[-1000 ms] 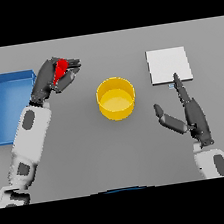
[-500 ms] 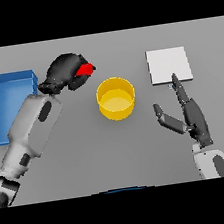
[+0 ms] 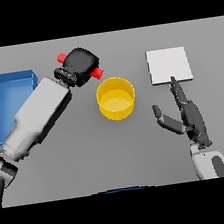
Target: Pick up the red beaker and tilt it to pour out 1 green nut into yellow bowl. Pick up the yellow bowl and place it on the metallic measuring scale.
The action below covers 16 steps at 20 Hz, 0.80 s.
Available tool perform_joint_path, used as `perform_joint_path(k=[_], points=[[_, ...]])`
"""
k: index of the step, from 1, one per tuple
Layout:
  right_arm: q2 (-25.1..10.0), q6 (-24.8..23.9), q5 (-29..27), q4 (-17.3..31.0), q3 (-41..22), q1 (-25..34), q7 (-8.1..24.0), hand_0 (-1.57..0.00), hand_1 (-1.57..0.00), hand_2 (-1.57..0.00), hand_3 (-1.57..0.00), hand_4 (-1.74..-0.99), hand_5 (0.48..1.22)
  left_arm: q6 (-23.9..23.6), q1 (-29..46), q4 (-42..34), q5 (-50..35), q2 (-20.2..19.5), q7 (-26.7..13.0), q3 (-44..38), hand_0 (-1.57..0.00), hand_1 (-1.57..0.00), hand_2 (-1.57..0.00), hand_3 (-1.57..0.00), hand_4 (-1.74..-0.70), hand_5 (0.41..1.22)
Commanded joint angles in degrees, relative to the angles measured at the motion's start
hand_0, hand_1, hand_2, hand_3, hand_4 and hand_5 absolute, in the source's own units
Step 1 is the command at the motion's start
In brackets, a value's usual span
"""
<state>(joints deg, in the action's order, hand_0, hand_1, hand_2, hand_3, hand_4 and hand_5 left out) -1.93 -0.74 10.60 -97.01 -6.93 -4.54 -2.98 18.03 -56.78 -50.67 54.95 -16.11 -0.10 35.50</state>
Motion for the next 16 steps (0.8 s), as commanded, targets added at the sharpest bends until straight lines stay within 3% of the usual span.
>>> perform_joint_path(k=[1, 4, 7, 8, 16], points=[[0.1, -0.1, -0.5, -0.4, 0.4, 0.0, -0.1, 0.0, 0.0, 0.0, 0.0, -1.206, 0.639, 0.5, -0.9, 0.5, 1.1, 0.0, 1.3, 1.2, -1.57, -1.57, -1.57, -1.29, -1.72, 1.217], [0.3, -1.3, 1.0, 0.6, 0.2, -0.1, -1.4, 0.0, 0.0, 0.0, 0.0, -1.221, 0.617, 1.7, -3.2, 1.4, 4.1, 0.3, 5.2, 4.7, -1.57, -1.57, -1.57, -1.43, -1.73, 1.219], [-0.1, -1.7, 1.9, -0.6, -0.2, -0.6, -2.3, 0.0, 0.0, 0.0, 0.0, -1.213, 0.591, 2.1, -5.7, 3.6, 8.1, 1.4, 5.6, 8.2, -1.57, -1.57, -1.57, -1.5, -1.73, 1.22], [0.2, -2.1, 2.3, 0.1, -0.1, -0.3, -2.0, 0.0, 0.0, 0.0, 0.0, -1.205, 0.584, 1.9, -6.6, 4.0, 9.2, 1.0, 7.6, 9.3, -1.57, -1.57, -1.57, -1.51, -1.73, 1.22], [1.0, -2.5, 1.5, 0.5, 0.3, 0.6, -1.7, 0.0, 0.0, 0.0, 0.0, -1.135, 0.567, 0.7, -11.3, 5.5, 18.6, 0.7, 12.2, 18.4, -1.57, -1.57, -1.57, -1.56, -1.74, 1.221]])
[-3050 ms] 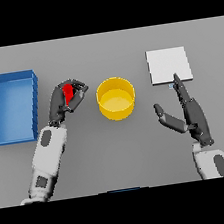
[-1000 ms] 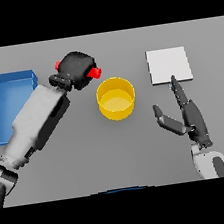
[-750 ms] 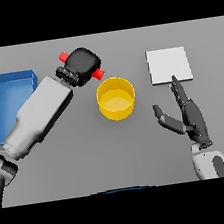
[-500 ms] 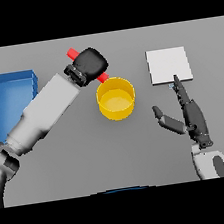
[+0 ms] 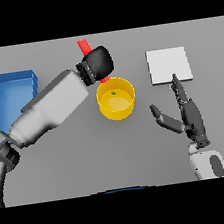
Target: Pick up the red beaker and tilt it to pour out 1 green nut into yellow bowl. Pick up the yellow bowl and place it on the metallic measuring scale.
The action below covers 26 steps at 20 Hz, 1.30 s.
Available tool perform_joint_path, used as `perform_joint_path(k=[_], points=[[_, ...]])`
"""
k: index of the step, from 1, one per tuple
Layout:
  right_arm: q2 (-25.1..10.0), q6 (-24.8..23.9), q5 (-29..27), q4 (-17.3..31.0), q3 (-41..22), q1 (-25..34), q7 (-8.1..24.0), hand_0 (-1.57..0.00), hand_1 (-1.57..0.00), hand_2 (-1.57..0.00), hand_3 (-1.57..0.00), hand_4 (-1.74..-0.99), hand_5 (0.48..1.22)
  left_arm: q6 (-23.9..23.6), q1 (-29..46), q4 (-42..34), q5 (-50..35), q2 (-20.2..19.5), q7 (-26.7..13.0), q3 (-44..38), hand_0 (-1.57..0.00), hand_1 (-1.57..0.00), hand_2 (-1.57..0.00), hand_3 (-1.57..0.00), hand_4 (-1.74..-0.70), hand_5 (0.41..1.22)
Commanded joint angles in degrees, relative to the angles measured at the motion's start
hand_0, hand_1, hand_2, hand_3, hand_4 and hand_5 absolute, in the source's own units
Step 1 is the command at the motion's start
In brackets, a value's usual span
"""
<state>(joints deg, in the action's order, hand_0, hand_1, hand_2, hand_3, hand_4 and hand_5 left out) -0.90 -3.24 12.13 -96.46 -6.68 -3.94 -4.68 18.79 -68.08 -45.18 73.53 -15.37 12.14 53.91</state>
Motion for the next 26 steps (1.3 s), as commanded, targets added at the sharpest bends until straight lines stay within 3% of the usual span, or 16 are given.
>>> perform_joint_path(k=[1, 10, 14, 17, 20, 22, 26], points=[[-0.3, 0.2, 0.0, -0.7, -0.1, -1.1, -0.8, 0.0, 0.0, 0.0, 0.0, -1.13, 0.565, 0.0, -0.5, 0.2, 1.3, 0.3, -0.3, 1.2, -1.57, -1.57, -1.57, -1.56, -1.74, 1.221], [-0.7, -0.3, 0.5, -0.7, 0.2, -0.8, -1.7, 0.0, 0.0, 0.0, 0.0, -1.133, 0.575, -3.5, -6.8, 3.4, 9.6, 2.3, 2.7, 7.6, -1.57, -1.57, -1.57, -1.57, -1.73, 1.221], [-0.7, -0.7, 0.9, -0.7, 0.2, 0.4, -0.4, 0.0, 0.0, 0.0, 0.0, -1.135, 0.563, -4.6, -16.6, 7.0, 10.9, 0.3, 6.0, 6.0, -1.57, -1.57, -1.57, -1.57, -1.73, 1.221], [-0.1, -0.4, 1.3, -0.6, -0.7, -0.1, -1.4, 0.0, 0.0, 0.0, 0.0, -1.131, 0.553, -6.5, -21.1, 11.3, 8.4, -2.1, 5.3, 0.4, -1.57, -1.57, -1.57, -1.57, -1.72, 1.221], [-0.1, 0.7, 0.0, -0.3, -0.7, -0.8, -2.7, 0.0, 0.0, 0.0, 0.0, -1.105, 0.559, -5.3, -25.4, 17.5, 3.8, -4.2, 1.1, -8.1, -1.57, -1.57, -1.57, -1.57, -1.73, 1.221], [-0.4, 1.0, 0.2, 0.0, -0.9, -0.4, -2.9, 0.0, 0.0, 0.0, 0.0, -1.102, 0.572, -2.1, -27.4, 22.4, -3.1, -6.2, -2.8, -17.4, -1.57, -1.57, -1.57, -1.52, -1.73, 1.221], [-0.8, 1.7, -0.7, 0.5, -0.6, 1.3, -1.7, 0.0, 0.0, 0.0, 0.0, -1.116, 0.582, -0.9, -26.3, 30.3, -18.5, -13.6, -6.4, -35.6, -1.57, -1.57, -1.57, -1.52, -1.74, 1.221]])
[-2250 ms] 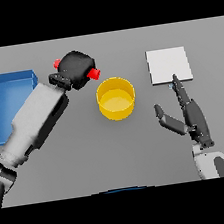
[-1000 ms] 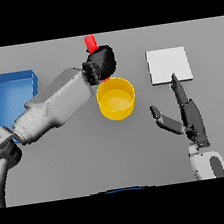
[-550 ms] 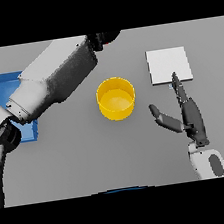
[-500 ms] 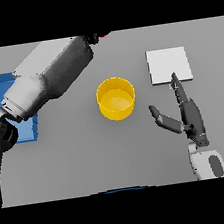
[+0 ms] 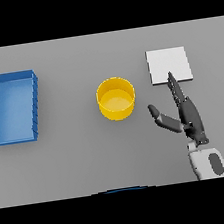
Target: Pick up the red beaker and tilt it to pour out 1 green nut into yellow bowl. Pick up the yellow bowl and place it on the metallic measuring scale.
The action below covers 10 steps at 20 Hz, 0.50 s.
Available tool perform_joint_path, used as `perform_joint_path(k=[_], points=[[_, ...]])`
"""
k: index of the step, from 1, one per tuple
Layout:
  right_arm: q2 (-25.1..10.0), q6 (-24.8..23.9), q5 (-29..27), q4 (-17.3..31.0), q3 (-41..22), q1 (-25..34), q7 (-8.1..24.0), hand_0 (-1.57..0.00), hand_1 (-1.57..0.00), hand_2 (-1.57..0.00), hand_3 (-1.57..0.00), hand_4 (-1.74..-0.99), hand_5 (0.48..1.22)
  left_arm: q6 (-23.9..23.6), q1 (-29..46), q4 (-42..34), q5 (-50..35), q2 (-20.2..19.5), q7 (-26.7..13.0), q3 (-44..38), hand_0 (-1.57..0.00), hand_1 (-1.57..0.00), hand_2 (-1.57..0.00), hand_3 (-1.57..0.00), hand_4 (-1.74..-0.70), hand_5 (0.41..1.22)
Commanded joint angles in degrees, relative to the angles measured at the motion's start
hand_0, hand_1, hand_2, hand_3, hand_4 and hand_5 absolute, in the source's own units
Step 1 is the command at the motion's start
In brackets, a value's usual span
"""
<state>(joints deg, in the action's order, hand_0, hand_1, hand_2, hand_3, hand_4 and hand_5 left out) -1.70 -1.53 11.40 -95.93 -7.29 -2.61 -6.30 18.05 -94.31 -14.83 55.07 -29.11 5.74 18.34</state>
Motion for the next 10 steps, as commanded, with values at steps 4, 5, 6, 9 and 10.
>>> perform_joint_path(k=[4, 5, 6, 9, 10], points=[[-0.2, -0.9, 1.7, 0.8, -0.4, 1.1, 0.4, 0.0, 0.0, 0.0, 0.0, -1.127, 0.606, -5.1, 6.5, 4.1, -10.9, -5.2, -2.7, -11.3, -1.57, -1.57, -1.57, -1.55, -1.74, 1.221], [-0.6, -0.7, 2.0, 1.1, -0.5, 1.4, 0.2, 0.0, 0.0, 0.0, 0.0, -1.132, 0.614, -6.8, 8.6, 4.7, -12.8, -5.3, -5.3, -12.9, -1.57, -1.57, -1.57, -1.55, -1.74, 1.221], [-0.4, -0.5, 1.8, 1.1, -0.7, 1.3, -0.2, 0.0, 0.0, 0.0, 0.0, -1.132, 0.621, -9.0, 11.2, 5.1, -14.1, -5.2, -7.9, -13.8, -1.57, -1.57, -1.57, -1.56, -1.74, 1.221], [-1.2, 0.2, 1.7, 0.9, -0.7, 0.4, -0.3, 0.0, 0.0, 0.0, 0.0, -1.134, 0.632, -14.8, 17.4, 4.0, -19.4, -5.9, -11.9, -18.1, -1.57, -1.57, -1.57, -1.56, -1.74, 1.221], [-1.1, 0.5, 1.6, 1.6, -0.8, 0.6, -0.6, 0.0, 0.0, 0.0, 0.0, -1.133, 0.64, -16.2, 19.1, 3.5, -21.5, -5.9, -13.1, -19.9, -1.57, -1.57, -1.57, -1.57, -1.74, 1.221]])
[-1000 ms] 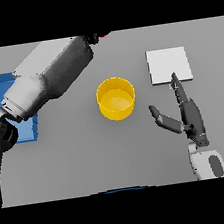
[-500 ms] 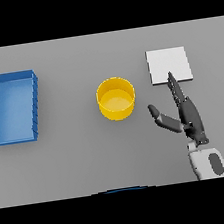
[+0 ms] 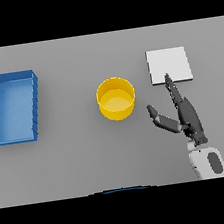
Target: Pick up the red beaker and tilt it to pour out 1 green nut into yellow bowl. Pick up the yellow bowl and place it on the metallic measuring scale.
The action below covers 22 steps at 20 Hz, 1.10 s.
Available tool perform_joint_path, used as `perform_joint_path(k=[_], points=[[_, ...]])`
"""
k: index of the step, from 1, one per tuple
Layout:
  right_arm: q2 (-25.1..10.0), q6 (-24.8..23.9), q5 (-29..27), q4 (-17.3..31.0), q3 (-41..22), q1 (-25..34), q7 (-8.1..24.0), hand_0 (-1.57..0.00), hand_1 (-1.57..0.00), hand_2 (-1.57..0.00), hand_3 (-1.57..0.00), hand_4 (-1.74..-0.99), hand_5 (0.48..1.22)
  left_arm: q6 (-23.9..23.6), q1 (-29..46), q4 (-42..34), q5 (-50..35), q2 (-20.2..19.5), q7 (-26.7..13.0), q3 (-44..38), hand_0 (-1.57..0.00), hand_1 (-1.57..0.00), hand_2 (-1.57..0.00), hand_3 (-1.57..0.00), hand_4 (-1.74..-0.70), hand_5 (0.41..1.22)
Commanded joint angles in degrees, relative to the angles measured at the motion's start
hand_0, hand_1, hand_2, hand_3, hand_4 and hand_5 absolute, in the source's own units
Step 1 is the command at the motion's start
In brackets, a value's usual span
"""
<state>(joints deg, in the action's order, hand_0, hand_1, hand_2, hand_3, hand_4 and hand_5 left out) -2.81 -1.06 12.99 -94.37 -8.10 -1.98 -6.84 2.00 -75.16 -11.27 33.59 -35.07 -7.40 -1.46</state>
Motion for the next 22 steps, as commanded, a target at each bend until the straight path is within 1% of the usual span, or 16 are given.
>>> perform_joint_path(k=[1, 2, 4, 6, 8, 9, 11, 13, 15, 16, 17, 18, 19, 20, 21, 22], points=[[-0.3, 0.1, -0.2, -0.2, 0.2, 0.4, 0.0, 0.0, 0.0, 0.0, 0.0, -1.138, 0.648, -1.5, 1.9, -0.5, -1.7, 0.2, -1.7, -1.4, -1.57, -1.57, -1.57, -1.57, -1.74, 1.221], [-0.2, 0.1, -0.3, -0.4, 0.1, 0.2, -0.4, 0.0, 0.0, 0.0, 0.0, -1.133, 0.655, -2.1, 3.9, -1.3, -3.3, 0.2, -3.2, -2.5, -1.57, -1.57, -1.57, -1.57, -1.74, 1.221], [-0.5, 0.7, -1.1, -1.0, 0.3, 0.2, -0.3, 0.0, 0.0, 0.0, 0.0, -1.127, 0.664, -3.7, 8.7, -4.2, -6.3, 0.9, -3.5, -4.2, -1.57, -1.57, -1.57, -1.57, -1.74, 1.221], [-0.8, 0.7, -0.8, -1.1, 0.3, -0.2, -0.5, 0.0, 0.0, 0.0, 0.0, -1.141, 0.673, -4.5, 14.7, -8.5, -8.8, 2.0, -3.8, -4.9, -1.57, -1.57, -1.57, -1.57, -1.74, 1.221], [-0.9, 0.6, -0.5, -1.0, 0.2, -0.6, -1.6, 0.0, 0.0, 0.0, 0.0, -1.159, 0.677, -5.7, 21.1, -13.8, -11.5, 3.6, -3.7, -5.6, -1.57, -1.57, -1.57, -1.57, -1.74, 1.221], [-0.8, 0.2, 0.1, -0.8, 0.0, -0.1, -0.6, 0.0, 0.0, 0.0, 0.0, -1.166, 0.676, -5.8, 24.1, -17.1, -12.4, 3.7, -5.1, -5.7, -1.57, -1.57, -1.57, -1.57, -1.74, 1.221], [-0.9, 0.3, 0.0, -0.4, 0.1, -0.6, -0.8, 0.0, 0.0, 0.0, 0.0, -1.174, 0.676, -5.8, 29.4, -24.4, -14.3, 4.7, -7.4, -5.6, -1.57, -1.57, -1.57, -1.57, -1.74, 1.151], [-0.7, 0.2, 0.0, -0.9, -0.1, -0.8, -1.5, 0.0, 0.0, 0.0, 0.0, -1.167, 0.675, -6.1, 34.4, -31.4, -15.8, 5.9, -10.7, -5.3, -1.57, -1.57, -1.57, -1.57, -1.74, 1.05], [-0.8, 0.3, -0.5, -0.3, 0.4, 0.0, -0.2, 0.0, 0.0, 0.0, 0.0, -1.157, 0.671, -6.0, 36.9, -36.0, -16.7, 6.3, -14.2, -5.2, -1.57, -1.57, -1.57, -1.57, -1.74, 0.925], [-0.7, 0.5, -0.6, -0.4, 0.3, 0.0, -0.4, 0.0, 0.0, 0.0, 0.0, -1.155, 0.669, -5.5, 38.5, -39.2, -17.1, 6.5, -16.7, -4.9, -1.57, -1.57, -1.57, -1.57, -1.66, 0.868], [-0.5, 0.5, -0.8, 0.4, 0.4, 0.2, -0.8, 0.0, 0.0, 0.0, 0.0, -1.155, 0.67, -4.4, 40.0, -41.9, -17.3, 6.5, -18.1, -4.3, -1.57, -1.57, -1.53, -1.53, -1.52, 0.818], [-0.6, 0.6, -0.9, 0.3, 0.5, 0.1, -1.0, 0.0, 0.0, 0.0, 0.0, -1.153, 0.67, -1.5, 41.9, -45.3, -18.4, 5.8, -17.2, -3.8, -1.47, -1.34, -1.28, -1.32, -1.37, 0.774], [-0.5, 0.4, -0.7, 0.7, 0.5, -0.1, -1.1, 0.0, 0.0, 0.0, 0.0, -1.151, 0.67, 1.1, 42.6, -47.3, -20.1, 5.5, -17.8, -3.9, -1.17, -1.07, -1.02, -1.05, -1.23, 0.737], [-0.9, 0.7, -0.8, 0.0, 0.5, -0.3, -1.6, 0.0, 0.0, 0.0, 0.0, -1.149, 0.67, 3.6, 43.8, -49.1, -22.1, 5.6, -17.3, -4.1, -0.94, -0.86, -0.82, -0.84, -1.13, 0.705], [-1.0, 0.9, -1.2, -0.6, 0.6, -0.7, -2.2, 0.0, 0.0, 0.0, 0.0, -1.15, 0.671, 5.6, 44.4, -50.3, -24.2, 5.7, -18.3, -4.7, -0.75, -0.69, -0.65, -0.67, -1.05, 0.683], [-0.7, 0.7, -1.0, -0.3, 0.3, -1.2, -2.5, 0.0, 0.0, 0.0, 0.0, -1.153, 0.67, 7.3, 45.0, -51.2, -23.9, 4.9, -19.5, -3.8, -0.6, -0.55, -0.52, -0.54, -0.98, 0.664]])
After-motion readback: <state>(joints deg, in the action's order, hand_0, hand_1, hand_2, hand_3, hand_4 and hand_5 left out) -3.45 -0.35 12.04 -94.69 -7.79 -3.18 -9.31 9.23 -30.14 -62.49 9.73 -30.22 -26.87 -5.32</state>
